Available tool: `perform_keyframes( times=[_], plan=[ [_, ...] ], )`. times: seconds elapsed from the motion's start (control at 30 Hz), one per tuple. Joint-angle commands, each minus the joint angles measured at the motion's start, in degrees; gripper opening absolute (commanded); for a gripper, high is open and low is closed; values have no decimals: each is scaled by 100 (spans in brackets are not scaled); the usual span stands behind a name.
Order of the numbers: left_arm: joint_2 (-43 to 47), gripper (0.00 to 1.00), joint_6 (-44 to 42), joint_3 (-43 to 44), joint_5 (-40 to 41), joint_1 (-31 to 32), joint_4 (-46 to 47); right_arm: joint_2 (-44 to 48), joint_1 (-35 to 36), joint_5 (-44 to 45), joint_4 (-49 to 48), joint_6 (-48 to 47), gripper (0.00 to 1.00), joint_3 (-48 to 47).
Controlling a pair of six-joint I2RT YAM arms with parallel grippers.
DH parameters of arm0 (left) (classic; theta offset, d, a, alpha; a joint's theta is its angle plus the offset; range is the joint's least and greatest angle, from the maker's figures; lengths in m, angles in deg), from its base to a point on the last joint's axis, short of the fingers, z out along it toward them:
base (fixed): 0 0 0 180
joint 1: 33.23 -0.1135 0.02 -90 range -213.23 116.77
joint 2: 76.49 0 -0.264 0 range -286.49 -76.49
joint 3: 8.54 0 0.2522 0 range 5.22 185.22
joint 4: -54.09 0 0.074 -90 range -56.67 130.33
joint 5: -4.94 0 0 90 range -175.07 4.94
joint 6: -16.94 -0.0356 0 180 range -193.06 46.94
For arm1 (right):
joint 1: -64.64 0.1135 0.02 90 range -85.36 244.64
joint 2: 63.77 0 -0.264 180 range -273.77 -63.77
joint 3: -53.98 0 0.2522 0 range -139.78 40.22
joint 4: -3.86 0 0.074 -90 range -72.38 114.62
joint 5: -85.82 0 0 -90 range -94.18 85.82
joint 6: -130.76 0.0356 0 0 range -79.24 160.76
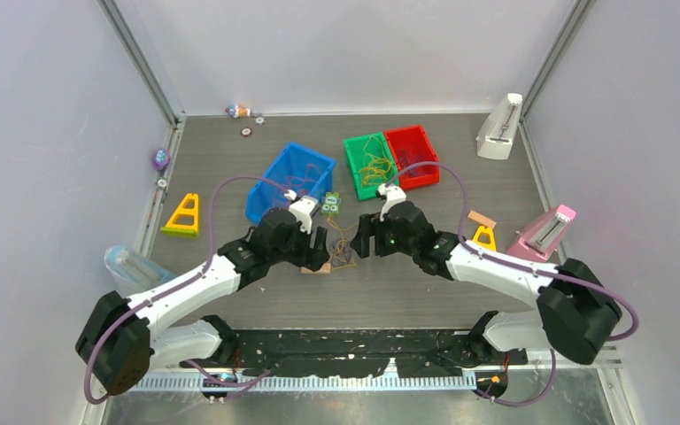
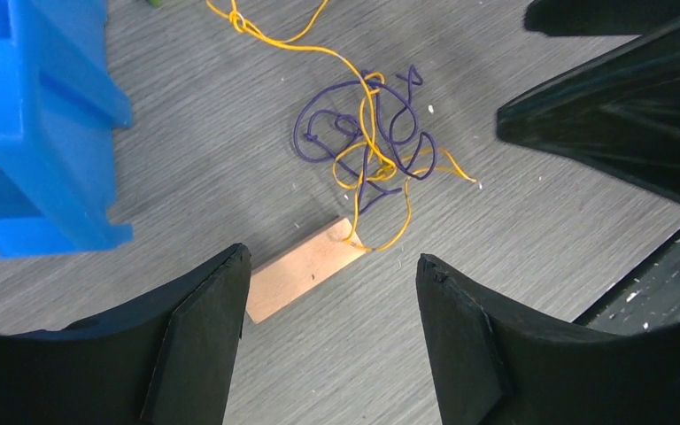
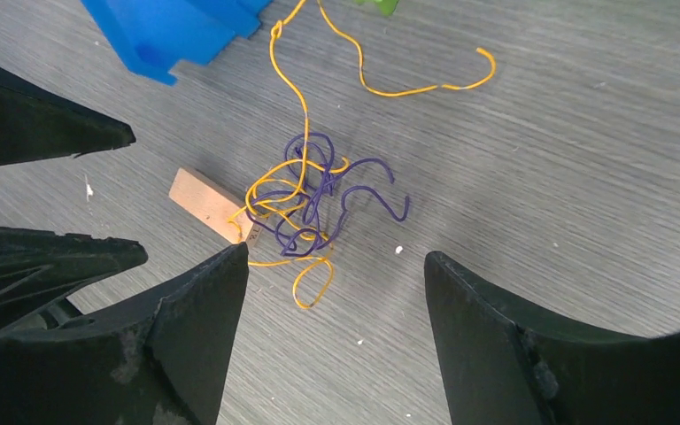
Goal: Untangle the cables
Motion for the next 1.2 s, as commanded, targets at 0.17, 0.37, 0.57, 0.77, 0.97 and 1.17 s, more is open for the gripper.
perform_keyframes(
  times=[0.17, 0.37, 0.57, 0.77, 0.97, 1.17],
  plan=[
    [-420, 68, -114, -187, -270, 21, 1904, -1215, 161, -415, -975, 253, 74, -314],
    [-618, 65, -125, -346, -342, 20, 2290, -1727, 177, -212, -1056, 376, 46, -431],
    [-1016, 63, -168, -178, -598, 20, 2239, -1425, 175, -164, -1415, 463, 6, -68],
    [-1427, 61, -108, 116, -888, 20, 2113, -1385, 182, -360, -1517, 500, 5, 25],
    [-1470, 61, -98, 160, -949, 20, 2078, -1353, 188, -393, -1563, 549, 5, 54],
    [-1692, 61, -52, 310, -734, 21, 1978, -1244, 188, -391, -1533, 536, 5, 90]
  ],
)
